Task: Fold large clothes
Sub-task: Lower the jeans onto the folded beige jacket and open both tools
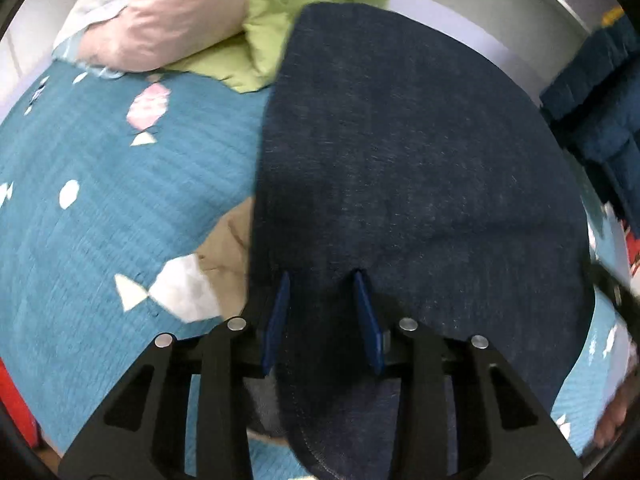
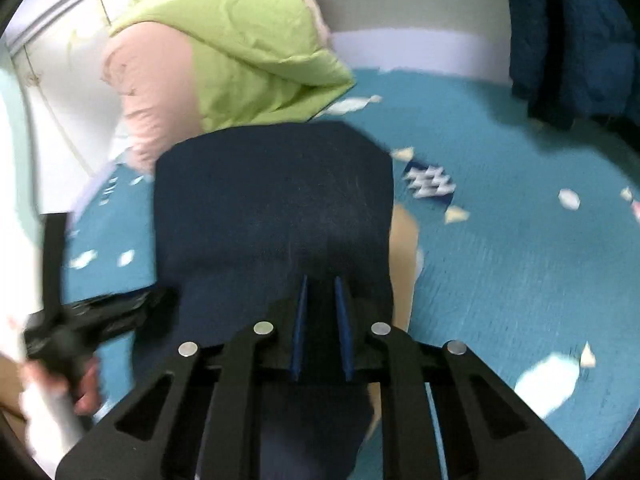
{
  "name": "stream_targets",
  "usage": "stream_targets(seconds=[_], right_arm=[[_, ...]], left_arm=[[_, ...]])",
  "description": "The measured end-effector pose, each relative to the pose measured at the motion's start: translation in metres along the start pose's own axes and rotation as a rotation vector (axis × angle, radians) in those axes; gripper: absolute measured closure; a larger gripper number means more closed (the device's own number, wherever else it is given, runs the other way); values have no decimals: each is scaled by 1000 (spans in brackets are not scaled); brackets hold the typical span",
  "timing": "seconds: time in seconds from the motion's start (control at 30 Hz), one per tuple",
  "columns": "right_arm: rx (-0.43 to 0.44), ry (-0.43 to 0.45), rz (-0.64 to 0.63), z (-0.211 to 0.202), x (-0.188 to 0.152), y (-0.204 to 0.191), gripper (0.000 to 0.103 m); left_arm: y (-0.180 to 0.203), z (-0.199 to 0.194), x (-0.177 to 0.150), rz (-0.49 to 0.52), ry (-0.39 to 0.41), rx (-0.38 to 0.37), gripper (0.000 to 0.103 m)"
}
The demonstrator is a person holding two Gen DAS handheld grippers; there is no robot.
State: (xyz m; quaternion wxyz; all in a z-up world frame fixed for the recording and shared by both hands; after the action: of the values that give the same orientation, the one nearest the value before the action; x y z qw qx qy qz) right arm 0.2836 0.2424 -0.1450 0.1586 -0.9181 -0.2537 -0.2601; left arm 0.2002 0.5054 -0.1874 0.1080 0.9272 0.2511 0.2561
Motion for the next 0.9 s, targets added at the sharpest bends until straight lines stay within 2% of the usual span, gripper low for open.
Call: stream_targets(seconds=[0.07, 0.1, 0.13, 0.2, 0.27, 0.3, 0.37, 0.4, 0.47, 0.5, 0.53, 0.57, 0.6, 0.63, 0.7, 0.77, 0.8, 0.83, 0.9], right_arm=[[106, -51, -15, -17, -19, -15, 88], [114, -114, -44, -10, -38, -24, 89], [76, -143, -59, 3, -48, -28, 89], [6, -132, -83, 39, -62, -31, 90], [30, -170, 18, 59, -63, -24, 90], [51, -188, 66, 54, -60, -22, 90], [36, -200, 12, 29, -59, -27, 90], [11, -215, -30, 17, -64, -30, 86], [34, -229, -65, 0, -78, -35, 84], [36, -228, -72, 0, -85, -36, 84], [2, -216, -82, 9, -92, -35, 85], [-21, -215, -84, 22, -92, -33, 85], [-9, -229, -62, 44, -98, -31, 85], [3, -236, -44, 52, -99, -30, 85], [8, -249, -28, 48, -97, -30, 85], [29, -239, -58, 23, -89, -34, 81], [63, -207, -65, 8, -81, -35, 81], [90, -163, -61, -5, -69, -35, 81], [88, -53, -39, -27, -37, -28, 81]], left_arm=[[-3, -17, -6, 10, 8, 21, 68], [-3, -22, -12, 7, 2, -13, 68], [-6, -22, -17, -8, -6, -30, 68], [-13, -10, -25, -24, -25, -18, 68], [-19, 8, -24, -37, -53, -16, 64], [-21, 12, -25, -57, -59, -28, 63], [-20, -3, -23, -82, -55, -23, 63], [-16, -13, -24, -56, -42, -16, 63], [-3, -27, -36, -4, -33, -36, 63], [4, -30, -45, 13, -33, -76, 60], [8, -26, -54, 29, -39, -95, 58], [8, -17, -59, 45, -48, -49, 57], [5, -6, -62, 51, -61, -15, 50], [0, 8, -63, 32, -83, -15, 50], [-2, 10, -63, 1, -95, -18, 51], [7, -7, -57, 50, -62, -2, 56], [12, -17, -53, 84, -39, 6, 58], [19, -28, -47, 110, -6, 1, 58], [31, -43, -32, 128, 53, -42, 58]])
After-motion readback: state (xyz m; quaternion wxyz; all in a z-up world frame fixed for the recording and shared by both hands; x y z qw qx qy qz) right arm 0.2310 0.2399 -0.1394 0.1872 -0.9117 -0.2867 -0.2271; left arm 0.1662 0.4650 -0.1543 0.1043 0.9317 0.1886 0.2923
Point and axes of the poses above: each gripper's, at about its wrist camera, not at the fingertips, and z roughly the way its jaws point, y to its right, x to its top, the point moved 5 cm from there along z, roughly the way its jaws point, and after that the axes turned 11 degrees about -x, right-handed, at the moved point
